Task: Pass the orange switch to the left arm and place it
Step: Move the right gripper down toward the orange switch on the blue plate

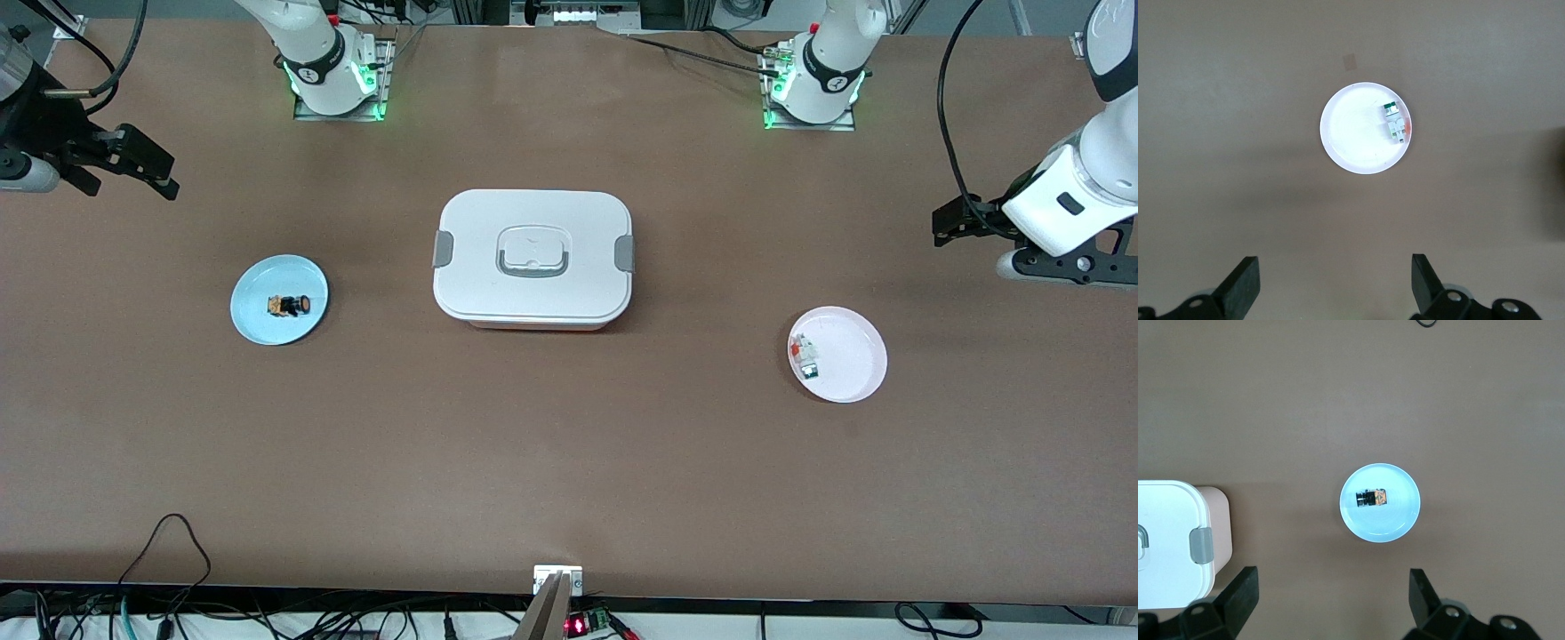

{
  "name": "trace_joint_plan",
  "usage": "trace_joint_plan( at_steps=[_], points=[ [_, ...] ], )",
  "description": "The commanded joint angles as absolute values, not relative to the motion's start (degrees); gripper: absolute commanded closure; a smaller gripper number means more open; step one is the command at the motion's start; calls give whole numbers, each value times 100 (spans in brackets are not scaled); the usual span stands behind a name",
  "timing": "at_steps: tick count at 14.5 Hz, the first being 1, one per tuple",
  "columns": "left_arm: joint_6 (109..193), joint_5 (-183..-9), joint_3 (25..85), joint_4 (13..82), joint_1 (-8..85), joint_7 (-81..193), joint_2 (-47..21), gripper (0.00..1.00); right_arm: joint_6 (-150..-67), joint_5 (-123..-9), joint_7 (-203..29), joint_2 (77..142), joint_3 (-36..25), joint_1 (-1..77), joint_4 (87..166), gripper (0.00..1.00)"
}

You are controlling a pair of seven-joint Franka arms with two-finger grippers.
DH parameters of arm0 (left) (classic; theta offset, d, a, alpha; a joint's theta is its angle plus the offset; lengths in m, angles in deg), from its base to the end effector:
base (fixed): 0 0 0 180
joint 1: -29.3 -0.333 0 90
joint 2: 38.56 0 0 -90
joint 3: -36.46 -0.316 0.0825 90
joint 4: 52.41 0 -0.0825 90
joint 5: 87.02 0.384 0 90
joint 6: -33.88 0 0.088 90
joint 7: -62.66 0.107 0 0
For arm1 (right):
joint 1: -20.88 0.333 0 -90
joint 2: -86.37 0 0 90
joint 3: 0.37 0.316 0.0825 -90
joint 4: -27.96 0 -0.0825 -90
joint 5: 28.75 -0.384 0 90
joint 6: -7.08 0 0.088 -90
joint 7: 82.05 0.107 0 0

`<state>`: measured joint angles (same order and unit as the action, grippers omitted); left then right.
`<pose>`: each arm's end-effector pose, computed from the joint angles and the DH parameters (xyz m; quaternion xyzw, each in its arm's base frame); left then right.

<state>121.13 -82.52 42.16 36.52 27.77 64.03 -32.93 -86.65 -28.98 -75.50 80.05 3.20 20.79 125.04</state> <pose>0.5753 -0.0306 0.5743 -0.9962 0.0489 0.0626 0.0359 0.5247 0.0342 0.6311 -0.9993 0.0270 -0.0258 0.0008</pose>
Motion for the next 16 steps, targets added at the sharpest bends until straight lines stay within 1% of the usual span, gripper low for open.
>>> trace_joint_plan(
  at_steps=[1, 4, 7, 11, 16],
  points=[
    [12037, -8324, 4199, 3644, 2763, 6389, -3355, 0, -8503, -2866, -7406, 8083, 350, 2035, 12384, 0],
    [12037, -8324, 4199, 3653, 2763, 6389, -3355, 0, -8310, -2735, -7510, 8127, 367, 2097, 12253, 0],
    [12028, -8324, 4199, 3644, 2763, 6389, -3355, 0, -8204, -2699, -7493, 8206, 376, 2105, 12630, 0],
    [12037, -8324, 4199, 3653, 2763, 6389, -3355, 0, -8238, -2490, -7458, 8776, 367, 2105, 12648, 0],
    [12028, -8324, 4199, 3644, 2763, 6389, -3355, 0, -8888, -2436, -8045, 9550, 350, 2018, 12754, 0]
  ],
)
